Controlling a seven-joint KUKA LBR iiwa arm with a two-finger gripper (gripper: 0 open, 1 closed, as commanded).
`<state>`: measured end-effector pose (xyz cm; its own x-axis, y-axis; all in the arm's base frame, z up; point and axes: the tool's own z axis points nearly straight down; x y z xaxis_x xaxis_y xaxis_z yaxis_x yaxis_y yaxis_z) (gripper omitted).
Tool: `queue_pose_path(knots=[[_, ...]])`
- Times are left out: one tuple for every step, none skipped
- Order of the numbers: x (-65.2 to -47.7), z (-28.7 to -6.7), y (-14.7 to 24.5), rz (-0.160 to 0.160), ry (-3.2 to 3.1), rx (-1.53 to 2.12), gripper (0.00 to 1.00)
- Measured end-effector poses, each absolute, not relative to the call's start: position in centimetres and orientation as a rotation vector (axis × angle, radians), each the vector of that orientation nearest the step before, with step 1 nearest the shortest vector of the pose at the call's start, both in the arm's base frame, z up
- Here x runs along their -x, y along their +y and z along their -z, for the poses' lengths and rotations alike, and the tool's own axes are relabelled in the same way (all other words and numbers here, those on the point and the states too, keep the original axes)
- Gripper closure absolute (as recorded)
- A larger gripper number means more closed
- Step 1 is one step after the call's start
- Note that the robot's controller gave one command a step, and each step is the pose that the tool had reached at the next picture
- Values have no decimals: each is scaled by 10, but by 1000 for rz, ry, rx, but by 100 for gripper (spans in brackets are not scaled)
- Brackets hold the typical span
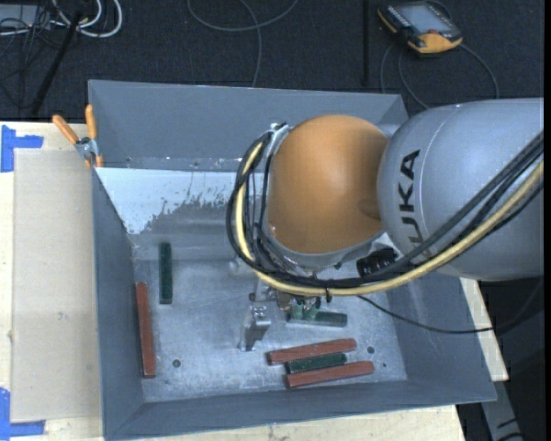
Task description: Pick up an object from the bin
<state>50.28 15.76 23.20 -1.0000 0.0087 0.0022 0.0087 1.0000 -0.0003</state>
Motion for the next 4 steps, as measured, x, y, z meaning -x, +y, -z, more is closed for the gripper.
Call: queue_pose_path(knots=[[-503, -232, 158, 0, -3139, 14, 0], [-505, -206, 144, 2, -3140, -159, 0], [-485, -166, 90, 1, -3127, -299, 0], [-491, -153, 59, -3, -3127, -257, 0]])
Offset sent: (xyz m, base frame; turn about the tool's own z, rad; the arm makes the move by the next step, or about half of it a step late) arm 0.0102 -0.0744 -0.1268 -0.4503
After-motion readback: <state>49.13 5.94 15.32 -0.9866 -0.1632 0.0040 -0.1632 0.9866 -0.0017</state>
